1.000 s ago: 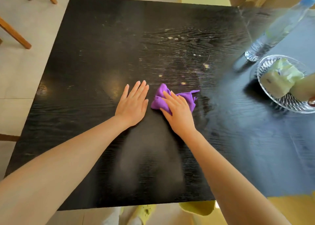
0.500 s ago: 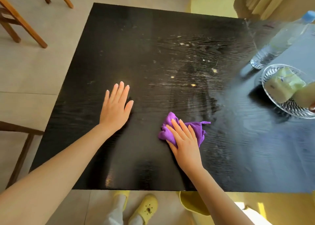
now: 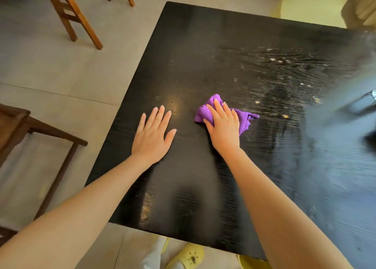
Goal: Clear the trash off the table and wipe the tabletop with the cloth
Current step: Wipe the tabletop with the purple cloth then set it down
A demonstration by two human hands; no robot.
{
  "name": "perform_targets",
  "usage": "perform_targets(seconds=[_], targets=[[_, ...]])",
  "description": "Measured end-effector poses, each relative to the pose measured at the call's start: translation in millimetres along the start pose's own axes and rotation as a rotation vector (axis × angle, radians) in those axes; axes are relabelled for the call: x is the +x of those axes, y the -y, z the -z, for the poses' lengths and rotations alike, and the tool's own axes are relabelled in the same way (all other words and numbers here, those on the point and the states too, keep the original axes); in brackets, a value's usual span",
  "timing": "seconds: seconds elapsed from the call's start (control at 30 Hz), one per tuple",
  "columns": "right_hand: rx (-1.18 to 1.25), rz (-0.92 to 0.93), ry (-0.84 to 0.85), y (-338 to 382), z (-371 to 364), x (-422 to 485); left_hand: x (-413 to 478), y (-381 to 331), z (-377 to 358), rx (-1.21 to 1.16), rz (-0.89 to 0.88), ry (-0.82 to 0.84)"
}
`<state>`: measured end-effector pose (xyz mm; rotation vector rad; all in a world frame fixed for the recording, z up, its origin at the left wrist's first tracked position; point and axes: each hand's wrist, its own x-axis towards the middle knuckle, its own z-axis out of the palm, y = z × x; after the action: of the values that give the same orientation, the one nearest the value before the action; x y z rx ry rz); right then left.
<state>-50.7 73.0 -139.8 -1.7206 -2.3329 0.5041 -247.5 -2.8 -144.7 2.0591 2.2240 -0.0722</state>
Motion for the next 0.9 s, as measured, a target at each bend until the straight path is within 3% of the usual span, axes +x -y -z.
perform_targets(seconds=[0.33,0.47,0.77,0.83,0.9], targets=[[-0.093,0.093,0.044,39,-12,76,1,0,-4,0.011,-0.012,0.002],[0.024,0.181,0.006,23,-9,20,1,2,-2,-0.035,-0.023,0.005],[0.052,-0.018,0.063,23,4,-117,5,-6,26,-0.162,-0.014,0.197],[0.095,-0.028,0.155,25,13,-132,-2,-21,38,-0.295,-0.023,0.191],[0.309,-0.111,0.217,25,28,-137,-16,-46,47,-0.504,-0.013,0.159]])
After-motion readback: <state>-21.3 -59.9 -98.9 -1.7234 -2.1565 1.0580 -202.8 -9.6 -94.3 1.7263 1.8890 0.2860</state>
